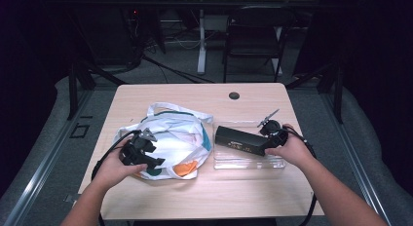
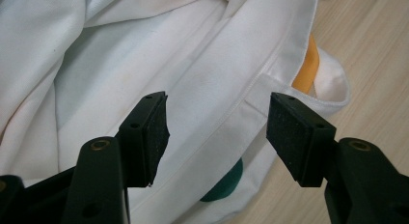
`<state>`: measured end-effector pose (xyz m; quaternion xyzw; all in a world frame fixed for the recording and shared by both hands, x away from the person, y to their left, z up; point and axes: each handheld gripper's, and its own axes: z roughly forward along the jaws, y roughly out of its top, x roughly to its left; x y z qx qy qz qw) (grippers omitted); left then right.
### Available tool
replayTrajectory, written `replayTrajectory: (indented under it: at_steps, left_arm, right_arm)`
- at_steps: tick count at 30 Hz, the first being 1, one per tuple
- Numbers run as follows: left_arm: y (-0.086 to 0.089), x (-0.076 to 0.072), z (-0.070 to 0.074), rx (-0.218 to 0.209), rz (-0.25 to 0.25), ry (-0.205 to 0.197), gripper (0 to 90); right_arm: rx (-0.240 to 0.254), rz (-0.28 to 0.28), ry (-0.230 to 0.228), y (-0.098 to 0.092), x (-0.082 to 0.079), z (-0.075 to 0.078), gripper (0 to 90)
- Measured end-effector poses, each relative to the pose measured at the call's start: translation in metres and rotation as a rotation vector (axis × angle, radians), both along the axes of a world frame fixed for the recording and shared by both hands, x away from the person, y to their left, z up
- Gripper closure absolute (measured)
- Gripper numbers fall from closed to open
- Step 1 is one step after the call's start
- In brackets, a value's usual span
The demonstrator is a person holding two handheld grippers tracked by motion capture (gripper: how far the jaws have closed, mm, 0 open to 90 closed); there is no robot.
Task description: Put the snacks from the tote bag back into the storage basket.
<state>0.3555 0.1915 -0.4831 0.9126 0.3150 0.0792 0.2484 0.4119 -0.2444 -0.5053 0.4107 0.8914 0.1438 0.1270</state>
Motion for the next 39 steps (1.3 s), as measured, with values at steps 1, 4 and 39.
replayTrajectory:
  at_steps: [1, 4, 39]
  left_arm:
    - [0.0, 0.0, 0.0, 0.003, 0.001, -0.003, 39.9]
    - [0.001, -0.001, 0.001, 0.003, 0.007, -0.005, 39.9]
    - [0.008, -0.005, -0.01, 0.008, 0.024, 0.011, 39.9]
  right_arm:
    - [0.012, -0.001, 0.002, 0.0, 0.0, 0.0, 32.0]
    - [-0.002, 0.001, 0.012, 0.0, 0.003, 0.001, 32.0]
    - [0.048, -0.111, -0.006, 0.004, 0.03, -0.012, 35.6]
